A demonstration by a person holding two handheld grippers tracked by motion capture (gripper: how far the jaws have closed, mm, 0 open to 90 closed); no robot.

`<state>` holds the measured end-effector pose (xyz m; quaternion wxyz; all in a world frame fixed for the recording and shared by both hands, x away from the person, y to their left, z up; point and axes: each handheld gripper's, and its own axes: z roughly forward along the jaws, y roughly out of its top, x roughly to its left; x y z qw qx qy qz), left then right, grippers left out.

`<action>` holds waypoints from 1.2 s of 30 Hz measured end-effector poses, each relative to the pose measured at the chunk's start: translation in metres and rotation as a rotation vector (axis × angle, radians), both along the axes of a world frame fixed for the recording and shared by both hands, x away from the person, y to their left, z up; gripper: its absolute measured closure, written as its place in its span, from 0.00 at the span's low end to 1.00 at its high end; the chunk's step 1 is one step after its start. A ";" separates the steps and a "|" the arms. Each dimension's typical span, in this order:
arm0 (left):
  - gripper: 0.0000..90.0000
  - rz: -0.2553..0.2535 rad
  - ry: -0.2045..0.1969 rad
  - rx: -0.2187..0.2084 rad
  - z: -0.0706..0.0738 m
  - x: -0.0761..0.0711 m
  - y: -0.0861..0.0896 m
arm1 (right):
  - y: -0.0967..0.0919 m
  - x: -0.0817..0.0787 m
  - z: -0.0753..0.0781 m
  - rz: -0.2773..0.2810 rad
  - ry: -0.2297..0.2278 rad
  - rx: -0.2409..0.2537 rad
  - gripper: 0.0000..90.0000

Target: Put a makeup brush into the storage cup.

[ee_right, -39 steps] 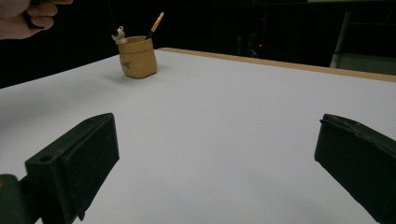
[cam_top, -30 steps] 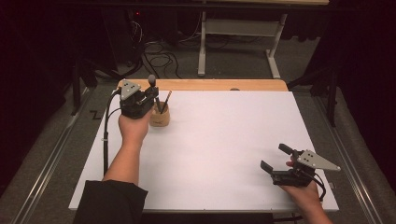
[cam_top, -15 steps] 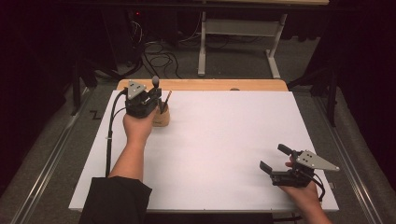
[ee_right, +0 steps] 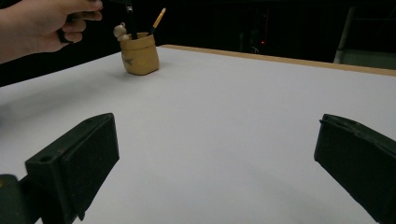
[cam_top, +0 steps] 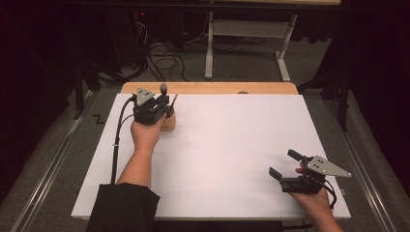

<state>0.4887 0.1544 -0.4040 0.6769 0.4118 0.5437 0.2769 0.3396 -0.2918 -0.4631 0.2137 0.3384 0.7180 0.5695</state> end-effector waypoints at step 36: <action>0.19 0.054 0.080 -0.033 -0.004 0.002 0.012 | 0.002 -0.001 -0.001 0.005 0.003 -0.005 0.00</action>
